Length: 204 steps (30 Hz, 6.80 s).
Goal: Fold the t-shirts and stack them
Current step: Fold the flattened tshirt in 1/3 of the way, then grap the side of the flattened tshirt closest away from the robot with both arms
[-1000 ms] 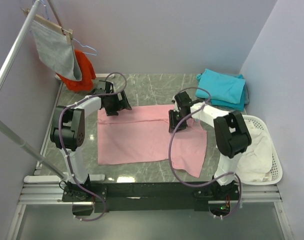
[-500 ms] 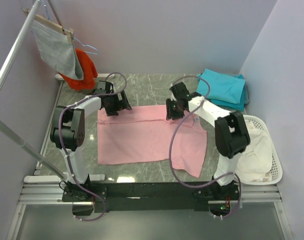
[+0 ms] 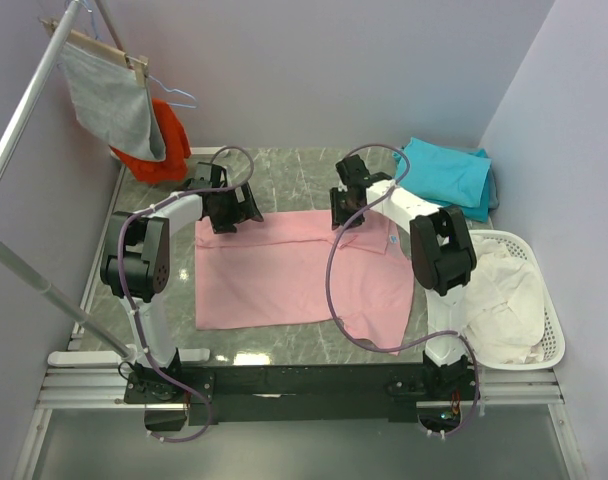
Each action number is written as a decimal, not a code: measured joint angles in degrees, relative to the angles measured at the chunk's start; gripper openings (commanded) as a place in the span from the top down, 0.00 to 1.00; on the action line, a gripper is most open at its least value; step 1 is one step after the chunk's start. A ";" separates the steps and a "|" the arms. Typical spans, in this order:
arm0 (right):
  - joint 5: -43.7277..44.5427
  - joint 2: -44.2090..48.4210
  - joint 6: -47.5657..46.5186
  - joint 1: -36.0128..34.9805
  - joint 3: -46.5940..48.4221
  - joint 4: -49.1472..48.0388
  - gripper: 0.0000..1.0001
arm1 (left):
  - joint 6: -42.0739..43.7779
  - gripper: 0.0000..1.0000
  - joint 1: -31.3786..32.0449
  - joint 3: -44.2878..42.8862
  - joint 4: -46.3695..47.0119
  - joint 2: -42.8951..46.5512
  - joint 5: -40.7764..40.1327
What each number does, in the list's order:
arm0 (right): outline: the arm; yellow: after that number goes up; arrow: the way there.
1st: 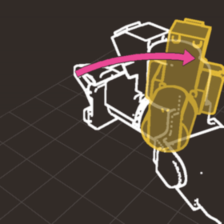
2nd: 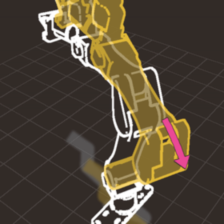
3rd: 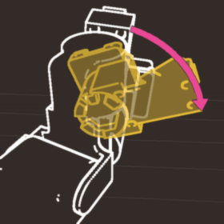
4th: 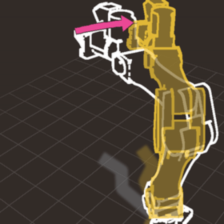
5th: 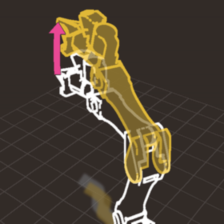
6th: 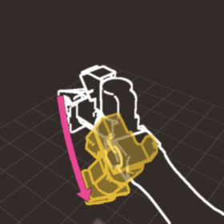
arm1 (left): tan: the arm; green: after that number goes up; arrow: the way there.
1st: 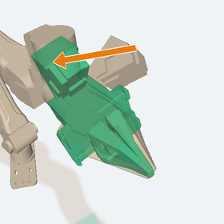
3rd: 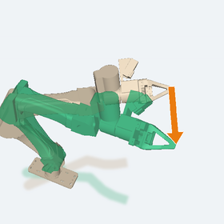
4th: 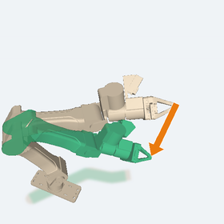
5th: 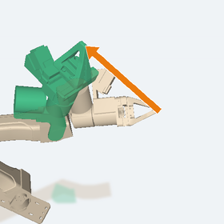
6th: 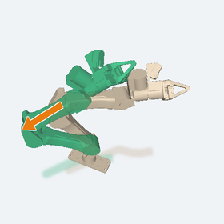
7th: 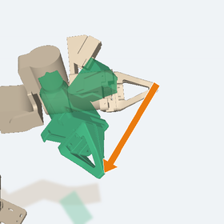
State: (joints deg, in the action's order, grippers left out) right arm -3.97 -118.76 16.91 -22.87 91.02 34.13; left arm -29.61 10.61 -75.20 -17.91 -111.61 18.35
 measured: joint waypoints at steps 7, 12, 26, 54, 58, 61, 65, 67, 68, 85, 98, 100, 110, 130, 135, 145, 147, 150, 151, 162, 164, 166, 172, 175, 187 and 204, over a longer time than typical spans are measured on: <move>0.00 0.00 0.00 0.04 -3.45 -0.26 0.58 | 0.02 0.01 0.00 0.00 0.00 0.00 0.00; -0.07 0.22 0.02 0.04 -4.81 -1.07 0.59 | 0.04 0.01 0.00 0.00 -0.02 0.00 0.02; -1.66 7.10 0.90 -0.35 -14.47 -2.82 0.60 | 0.02 0.01 0.00 0.00 0.02 0.00 0.37; 2.82 14.51 4.02 -5.01 -15.74 0.07 0.58 | 0.02 0.01 0.37 0.00 0.04 0.00 0.94; 3.98 12.83 3.78 -2.27 -12.96 -0.55 0.58 | 0.02 0.01 0.37 0.00 0.04 0.00 0.92; 4.28 11.04 3.58 -0.24 -12.37 -0.68 0.58 | 0.02 0.01 0.37 0.00 0.04 0.00 0.92; 4.39 9.03 3.39 1.49 -12.37 -0.63 0.58 | 0.04 0.01 0.37 0.00 0.04 0.00 0.92; 4.37 8.63 3.19 1.84 -12.59 -0.72 0.58 | 0.02 0.01 0.37 0.00 0.04 0.00 0.92; 4.37 8.63 3.17 1.86 -12.81 -0.68 0.58 | 0.02 0.01 0.37 0.00 0.04 0.00 0.92; 1.99 13.53 3.48 1.16 -23.41 -3.61 0.58 | 0.04 0.01 0.50 0.00 0.33 -0.63 1.27; 0.74 16.81 5.77 -3.10 -27.69 -3.48 0.58 | 0.20 0.01 0.66 0.00 0.50 -0.72 1.27; 1.25 17.40 6.23 -3.54 -28.02 -3.06 0.57 | 0.22 0.01 0.70 0.00 0.52 -0.72 1.25; 4.70 18.12 5.77 -0.44 -23.65 -2.84 0.56 | 0.20 0.00 1.11 1.49 0.76 0.72 -1.22; 0.39 2.84 1.20 7.80 -8.48 -0.04 0.55 | -0.02 0.01 0.68 0.98 -0.35 0.52 -7.32; -1.33 -6.62 0.44 8.15 6.62 5.03 0.55 | -0.07 0.01 -1.18 -3.08 -0.61 -2.51 -7.72; -1.70 -13.20 -1.44 8.26 19.67 6.38 0.47 | 0.22 0.01 -3.58 -9.25 0.44 -6.91 -7.65; -1.57 -9.01 -1.62 8.26 13.81 2.51 0.45 | 0.24 0.01 -3.58 -7.98 1.88 -6.03 -7.78; -1.18 2.08 -1.49 8.26 2.10 -1.79 0.44 | 0.17 0.01 -3.56 -2.91 3.26 -1.55 -9.29; -0.87 6.47 -1.31 8.26 -0.92 -2.45 0.43 | 0.11 0.00 -3.56 -1.07 3.17 0.57 -9.75; 1.64 35.60 3.98 8.28 -28.41 -9.27 0.36 | -3.19 0.04 -3.48 22.12 6.49 29.64 -15.72; 1.46 38.45 5.44 8.24 -34.75 -8.31 0.36 | -4.98 0.04 -2.97 28.04 6.21 33.94 -16.52; 1.18 41.94 6.80 8.02 -40.17 -7.28 0.36 | -7.02 0.04 -2.10 34.34 5.53 38.95 -17.31; 0.15 53.51 10.84 5.51 -48.74 -5.51 0.37 | -13.64 0.09 0.15 42.80 0.13 54.47 -21.18; -0.11 56.96 13.20 3.04 -52.19 -5.66 0.37 | -17.88 0.12 1.22 45.70 -1.81 61.70 -23.04; 0.33 58.29 18.27 -0.79 -58.58 -5.92 0.37 | -27.15 0.13 2.12 50.86 -9.25 65.00 -29.53; 2.32 59.21 22.34 -0.90 -59.95 -5.38 0.41 | -30.34 0.68 2.73 52.74 -10.91 60.08 -31.12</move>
State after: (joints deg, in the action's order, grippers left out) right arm -1.65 -59.55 39.24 -23.77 31.07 28.75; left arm -59.94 13.34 -22.46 -28.82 -51.53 -12.78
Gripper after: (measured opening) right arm 0.598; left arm 0.448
